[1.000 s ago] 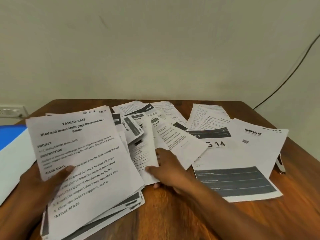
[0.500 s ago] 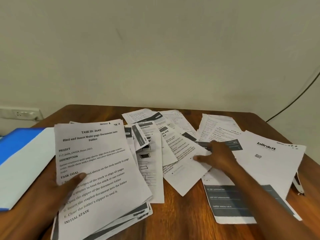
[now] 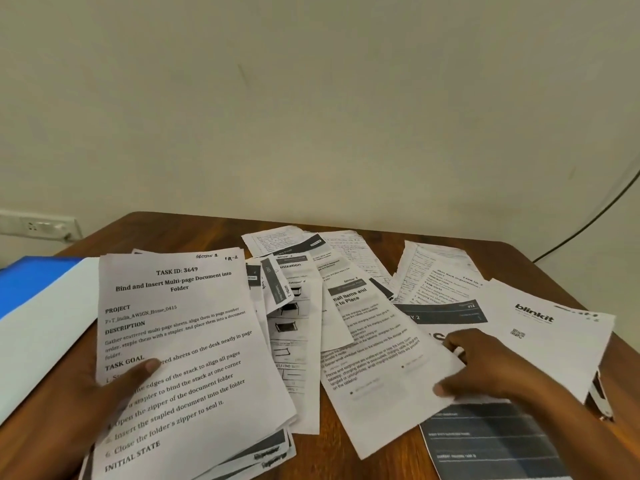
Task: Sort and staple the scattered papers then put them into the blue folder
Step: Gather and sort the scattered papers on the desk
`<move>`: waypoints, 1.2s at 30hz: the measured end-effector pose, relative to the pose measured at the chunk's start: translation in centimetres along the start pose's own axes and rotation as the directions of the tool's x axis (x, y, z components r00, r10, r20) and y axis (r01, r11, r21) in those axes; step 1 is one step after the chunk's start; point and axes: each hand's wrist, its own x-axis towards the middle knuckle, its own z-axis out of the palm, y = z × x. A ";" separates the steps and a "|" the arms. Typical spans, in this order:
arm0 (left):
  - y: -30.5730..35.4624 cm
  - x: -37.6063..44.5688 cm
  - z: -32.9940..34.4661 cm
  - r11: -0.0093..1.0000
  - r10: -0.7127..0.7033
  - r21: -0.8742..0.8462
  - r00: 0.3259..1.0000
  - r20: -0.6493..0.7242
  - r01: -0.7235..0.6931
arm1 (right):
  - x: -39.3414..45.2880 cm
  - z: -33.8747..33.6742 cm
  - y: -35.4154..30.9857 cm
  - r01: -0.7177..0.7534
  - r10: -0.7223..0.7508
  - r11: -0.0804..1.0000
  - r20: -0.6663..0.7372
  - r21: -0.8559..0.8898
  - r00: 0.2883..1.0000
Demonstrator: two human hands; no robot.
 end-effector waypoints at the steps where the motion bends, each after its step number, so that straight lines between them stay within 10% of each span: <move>1: 0.1 0.0 0.0 1.000 0.000 -0.001 1.000 0.009 0.000 | -0.2 -0.4 0.2 -0.002 0.003 1.000 0.051 -0.014 0.999; 11: -0.8 0.7 -1.1 0.997 -0.011 -0.074 0.996 0.087 0.017 | 3.6 -0.2 -3.2 0.047 -0.015 0.973 -0.143 0.225 0.990; 17: -2.0 1.6 -1.0 0.997 -0.026 -0.077 0.998 0.058 0.031 | 4.3 1.8 -4.7 0.063 -0.051 0.997 -0.260 0.039 0.964; 32: -4.2 2.4 -2.8 0.990 -0.133 -0.028 0.981 0.140 0.138 | 1.6 4.0 -12.6 0.342 -0.343 0.939 0.015 0.040 0.939; 36: -1.6 1.1 -2.1 0.984 -0.174 -0.011 0.971 0.163 0.179 | 6.0 1.4 -11.6 0.187 -0.191 0.982 -0.239 -0.040 0.952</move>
